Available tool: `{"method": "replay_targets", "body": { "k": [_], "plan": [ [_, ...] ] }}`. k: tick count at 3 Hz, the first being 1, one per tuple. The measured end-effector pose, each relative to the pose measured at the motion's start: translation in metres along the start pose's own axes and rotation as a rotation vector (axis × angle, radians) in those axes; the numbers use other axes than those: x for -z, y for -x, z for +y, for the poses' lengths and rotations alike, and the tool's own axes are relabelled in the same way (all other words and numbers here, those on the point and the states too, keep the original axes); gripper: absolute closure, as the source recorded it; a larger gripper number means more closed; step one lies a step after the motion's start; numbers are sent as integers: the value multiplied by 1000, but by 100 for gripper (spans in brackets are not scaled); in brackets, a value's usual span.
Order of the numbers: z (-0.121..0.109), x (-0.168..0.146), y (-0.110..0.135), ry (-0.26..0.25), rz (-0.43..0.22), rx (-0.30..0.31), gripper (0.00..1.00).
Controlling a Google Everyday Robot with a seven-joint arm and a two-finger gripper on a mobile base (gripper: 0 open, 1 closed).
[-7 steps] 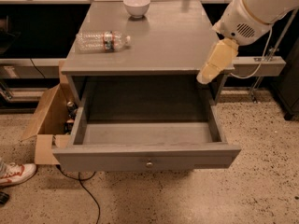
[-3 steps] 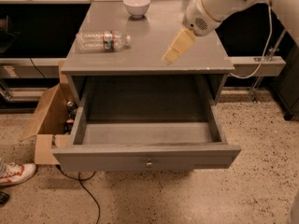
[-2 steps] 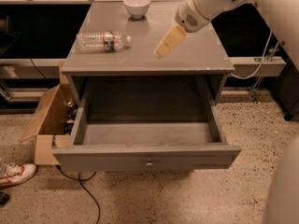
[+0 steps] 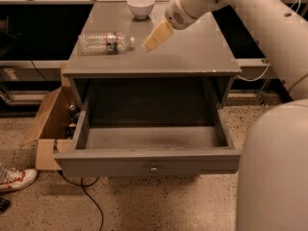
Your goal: Place water bottle into top drawer
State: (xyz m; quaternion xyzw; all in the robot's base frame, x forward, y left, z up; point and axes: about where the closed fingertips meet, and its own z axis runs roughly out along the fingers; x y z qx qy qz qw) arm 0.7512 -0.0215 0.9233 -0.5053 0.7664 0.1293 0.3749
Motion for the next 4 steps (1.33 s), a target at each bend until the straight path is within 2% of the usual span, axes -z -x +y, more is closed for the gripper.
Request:
{"method": "replay_targets", "body": {
  "k": [1,4],
  "plan": [
    [-2,-29,20,15,-5,4,0],
    [11,-89,56,72,104,65,0]
  ]
}}
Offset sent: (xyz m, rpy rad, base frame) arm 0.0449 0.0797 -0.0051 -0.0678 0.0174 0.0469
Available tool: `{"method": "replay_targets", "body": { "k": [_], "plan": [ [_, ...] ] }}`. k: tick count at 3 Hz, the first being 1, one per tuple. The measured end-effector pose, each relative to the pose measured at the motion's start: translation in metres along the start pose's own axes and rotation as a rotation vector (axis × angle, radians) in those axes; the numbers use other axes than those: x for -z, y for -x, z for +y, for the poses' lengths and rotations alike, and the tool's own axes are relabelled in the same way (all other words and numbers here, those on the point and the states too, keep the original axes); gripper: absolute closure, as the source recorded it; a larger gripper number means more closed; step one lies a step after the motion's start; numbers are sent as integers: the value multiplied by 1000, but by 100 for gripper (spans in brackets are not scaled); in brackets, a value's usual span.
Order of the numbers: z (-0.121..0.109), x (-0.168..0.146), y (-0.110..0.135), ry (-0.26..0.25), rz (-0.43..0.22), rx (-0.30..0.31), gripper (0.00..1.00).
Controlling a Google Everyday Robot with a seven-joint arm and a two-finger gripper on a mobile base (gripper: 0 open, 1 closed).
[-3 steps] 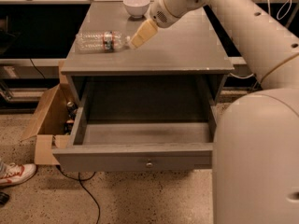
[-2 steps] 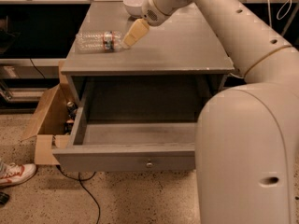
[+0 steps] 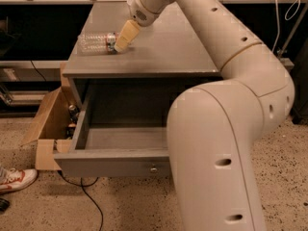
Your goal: Place water bottle into top drawer
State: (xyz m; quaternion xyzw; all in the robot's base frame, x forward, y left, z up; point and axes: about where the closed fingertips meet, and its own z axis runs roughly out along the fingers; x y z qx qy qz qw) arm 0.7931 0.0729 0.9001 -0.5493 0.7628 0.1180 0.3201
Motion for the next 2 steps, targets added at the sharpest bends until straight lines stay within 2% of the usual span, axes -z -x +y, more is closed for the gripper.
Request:
{"method": "replay_targets", "body": {
  "k": [1,2],
  "plan": [
    [4,-28,10,30,43,5,0],
    [4,-44,14,38,62,-12,0]
  ]
}}
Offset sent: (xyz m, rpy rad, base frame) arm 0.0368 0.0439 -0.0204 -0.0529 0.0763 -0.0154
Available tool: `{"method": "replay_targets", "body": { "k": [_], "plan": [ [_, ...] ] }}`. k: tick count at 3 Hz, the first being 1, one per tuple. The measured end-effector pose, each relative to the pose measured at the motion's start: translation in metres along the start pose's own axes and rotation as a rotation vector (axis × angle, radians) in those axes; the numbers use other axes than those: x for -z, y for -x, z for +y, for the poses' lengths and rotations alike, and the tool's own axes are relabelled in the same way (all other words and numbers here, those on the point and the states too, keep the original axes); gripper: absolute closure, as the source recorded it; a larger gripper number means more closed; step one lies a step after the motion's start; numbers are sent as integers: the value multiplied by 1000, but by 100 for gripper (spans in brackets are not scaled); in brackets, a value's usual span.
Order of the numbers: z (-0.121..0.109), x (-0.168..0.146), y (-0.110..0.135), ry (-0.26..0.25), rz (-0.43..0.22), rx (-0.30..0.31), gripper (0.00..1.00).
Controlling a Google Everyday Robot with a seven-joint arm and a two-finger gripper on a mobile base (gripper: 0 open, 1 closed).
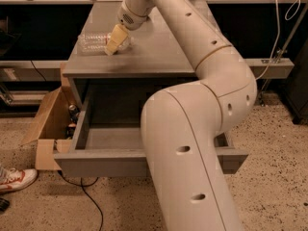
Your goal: Place water bottle into top drawer
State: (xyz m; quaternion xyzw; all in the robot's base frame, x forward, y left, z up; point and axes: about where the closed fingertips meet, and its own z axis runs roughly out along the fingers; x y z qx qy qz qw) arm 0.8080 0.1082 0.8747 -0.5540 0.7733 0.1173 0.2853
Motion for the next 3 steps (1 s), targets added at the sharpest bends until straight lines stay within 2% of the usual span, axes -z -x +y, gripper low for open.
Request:
{"method": "replay_targets", "body": {
  "k": [1,3],
  "plan": [
    [-10,-11,7,-11,-48,-80,0],
    [-12,-28,23,-6,-100,-126,0]
  ]
}}
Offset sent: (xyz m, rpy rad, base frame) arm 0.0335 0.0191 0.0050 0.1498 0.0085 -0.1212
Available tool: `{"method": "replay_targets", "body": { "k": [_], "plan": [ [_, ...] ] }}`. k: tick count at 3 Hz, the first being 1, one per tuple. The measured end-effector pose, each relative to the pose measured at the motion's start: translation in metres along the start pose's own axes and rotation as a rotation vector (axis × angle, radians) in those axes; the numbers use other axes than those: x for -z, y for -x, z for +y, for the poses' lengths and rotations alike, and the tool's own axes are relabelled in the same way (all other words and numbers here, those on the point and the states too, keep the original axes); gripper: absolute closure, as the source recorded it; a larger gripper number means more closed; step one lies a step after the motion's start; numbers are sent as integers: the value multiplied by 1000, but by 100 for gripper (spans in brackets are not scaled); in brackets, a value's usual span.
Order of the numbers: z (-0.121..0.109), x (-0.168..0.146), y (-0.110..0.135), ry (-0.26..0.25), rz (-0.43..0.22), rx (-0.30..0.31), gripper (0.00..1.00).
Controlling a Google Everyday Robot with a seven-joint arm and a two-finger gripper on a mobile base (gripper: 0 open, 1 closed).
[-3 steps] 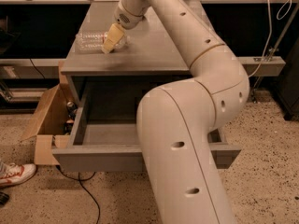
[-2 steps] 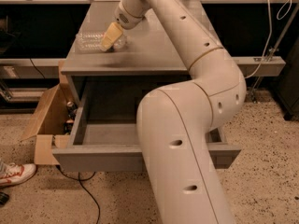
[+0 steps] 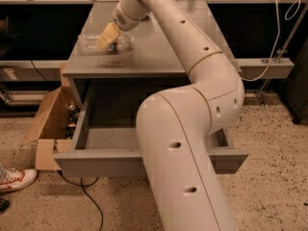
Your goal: Place water bottle into top drawer
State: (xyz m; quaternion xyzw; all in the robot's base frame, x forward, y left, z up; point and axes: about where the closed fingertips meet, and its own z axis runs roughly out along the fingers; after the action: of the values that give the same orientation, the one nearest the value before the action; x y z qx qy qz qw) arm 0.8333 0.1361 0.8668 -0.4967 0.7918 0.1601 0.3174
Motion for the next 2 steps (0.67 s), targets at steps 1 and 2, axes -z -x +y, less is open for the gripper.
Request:
{"method": "replay_targets", "body": {
  "k": [1,2],
  "plan": [
    [4,-12,7,12,-20,-14,0],
    [8,-23,9,26,-30,-27,17]
  ]
}}
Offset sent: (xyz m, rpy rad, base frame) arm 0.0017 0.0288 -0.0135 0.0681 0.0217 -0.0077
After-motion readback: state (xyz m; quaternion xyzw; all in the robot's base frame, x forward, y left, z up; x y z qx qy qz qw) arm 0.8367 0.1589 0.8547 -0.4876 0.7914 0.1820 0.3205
